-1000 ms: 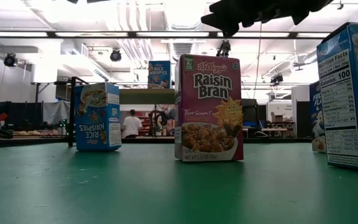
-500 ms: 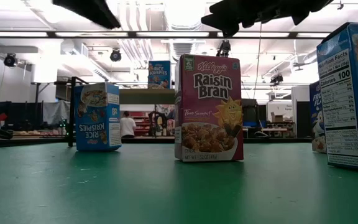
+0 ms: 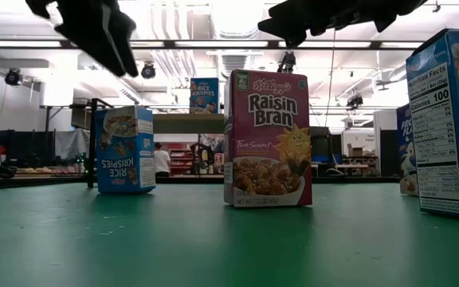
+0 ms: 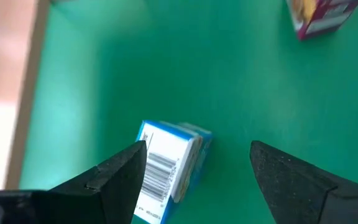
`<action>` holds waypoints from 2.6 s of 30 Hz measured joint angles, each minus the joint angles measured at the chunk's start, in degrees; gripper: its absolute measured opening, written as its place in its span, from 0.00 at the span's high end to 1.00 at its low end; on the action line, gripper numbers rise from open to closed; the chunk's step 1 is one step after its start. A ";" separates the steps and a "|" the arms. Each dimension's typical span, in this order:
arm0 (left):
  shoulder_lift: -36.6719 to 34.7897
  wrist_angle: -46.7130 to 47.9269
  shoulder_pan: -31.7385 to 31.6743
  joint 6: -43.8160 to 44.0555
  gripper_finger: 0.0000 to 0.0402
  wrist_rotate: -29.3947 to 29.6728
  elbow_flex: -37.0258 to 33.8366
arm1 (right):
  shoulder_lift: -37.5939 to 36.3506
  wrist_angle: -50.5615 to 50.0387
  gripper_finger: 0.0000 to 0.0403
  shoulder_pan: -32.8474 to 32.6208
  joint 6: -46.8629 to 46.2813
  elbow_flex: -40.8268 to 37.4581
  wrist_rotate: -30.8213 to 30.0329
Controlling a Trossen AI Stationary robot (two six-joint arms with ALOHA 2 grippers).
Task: Stack cereal on shelf
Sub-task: Put the top light blue cereal box on the shelf aligned with the other light blue box
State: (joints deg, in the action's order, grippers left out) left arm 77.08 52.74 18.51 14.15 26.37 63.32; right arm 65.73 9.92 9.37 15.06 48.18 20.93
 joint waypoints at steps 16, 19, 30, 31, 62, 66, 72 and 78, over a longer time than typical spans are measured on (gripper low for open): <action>-0.02 0.06 -12.03 -10.36 0.33 -9.61 -2.04 | 0.00 -0.01 0.43 0.00 1.20 0.00 0.02; -0.02 -0.12 -13.57 -11.99 0.33 -11.91 -2.06 | 0.00 -0.22 0.43 0.00 1.16 0.00 0.02; -0.02 -0.60 -17.07 -14.87 0.33 -16.95 -2.69 | 0.02 -0.65 0.43 0.00 0.54 0.00 0.02; -0.02 -0.74 -17.26 -15.02 0.33 -16.99 -2.95 | 0.02 -0.66 0.43 0.00 0.52 0.00 0.02; 0.28 -6.69 -17.76 -12.66 0.54 -17.44 -6.89 | 0.02 -0.76 0.43 0.00 0.21 0.00 0.01; 0.28 -7.25 -17.68 -12.00 0.54 -17.43 -6.89 | 0.02 -0.75 0.43 0.00 0.47 0.00 0.02; 0.28 -7.82 -17.38 -11.91 0.54 -17.35 -6.89 | 0.02 -0.75 0.43 0.00 0.47 0.00 0.02; 0.25 -8.23 -17.23 -11.96 0.54 -17.35 -6.89 | 0.02 -0.75 0.43 0.00 0.45 0.00 0.02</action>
State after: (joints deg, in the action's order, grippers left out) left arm 77.32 44.51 1.28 2.19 9.02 56.42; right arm 65.76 9.17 9.37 15.51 48.18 20.95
